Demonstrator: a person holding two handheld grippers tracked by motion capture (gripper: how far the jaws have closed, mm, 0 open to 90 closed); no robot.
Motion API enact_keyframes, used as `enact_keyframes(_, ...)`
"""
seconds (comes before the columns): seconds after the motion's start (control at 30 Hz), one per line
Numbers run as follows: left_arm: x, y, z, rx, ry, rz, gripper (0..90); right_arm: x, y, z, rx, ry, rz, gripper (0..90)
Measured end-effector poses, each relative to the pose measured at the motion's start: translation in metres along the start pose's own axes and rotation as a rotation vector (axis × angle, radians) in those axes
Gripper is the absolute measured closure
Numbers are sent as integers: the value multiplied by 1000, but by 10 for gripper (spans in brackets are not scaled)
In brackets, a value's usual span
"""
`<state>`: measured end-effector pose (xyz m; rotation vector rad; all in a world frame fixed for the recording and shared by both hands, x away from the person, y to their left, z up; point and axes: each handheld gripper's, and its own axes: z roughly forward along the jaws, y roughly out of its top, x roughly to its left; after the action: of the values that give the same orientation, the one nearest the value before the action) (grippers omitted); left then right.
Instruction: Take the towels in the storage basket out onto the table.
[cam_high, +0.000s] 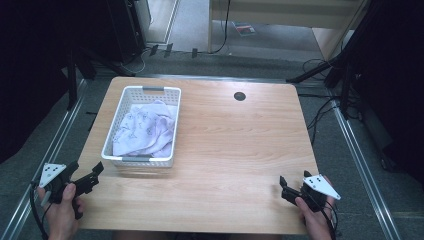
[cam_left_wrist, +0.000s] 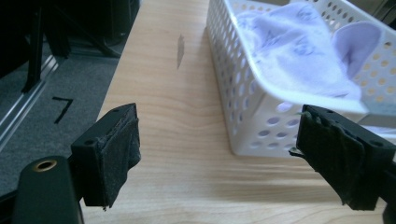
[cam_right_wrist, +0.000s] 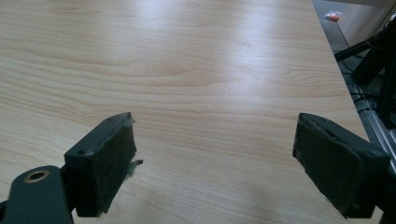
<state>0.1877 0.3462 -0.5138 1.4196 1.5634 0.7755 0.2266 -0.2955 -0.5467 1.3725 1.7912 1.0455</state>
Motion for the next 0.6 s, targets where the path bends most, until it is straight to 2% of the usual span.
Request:
enact_keyframes(0.03,-5,5,-3,-3,-11,8,148,0,0,0,-2,-1,0,134)
enact_keyframes(0.07,-5,5,-3,-3,-11,8,147,0,0,0,-1,-3,3,134)
enact_keyframes(0.1,-11,12,-5,-5,-14,25,147,0,0,0,1,-3,4,134)
enact_keyframes(0.2,-15,19,-6,-4,-25,35,147,0,0,0,0,-4,5,134)
enact_keyframes(0.33,-25,39,-3,19,-32,51,147,0,0,0,0,-4,10,134)
enact_keyframes(0.4,-27,44,-2,22,-32,55,147,-1,0,0,-1,-4,8,134)
enact_keyframes(0.43,-33,53,0,34,-37,71,147,-1,0,-1,-1,-3,8,134)
enact_keyframes(0.47,-33,53,0,34,-37,71,147,0,0,-1,0,-2,7,134)
enact_keyframes(0.6,-49,75,9,76,-40,109,147,-1,0,-1,0,-1,6,134)
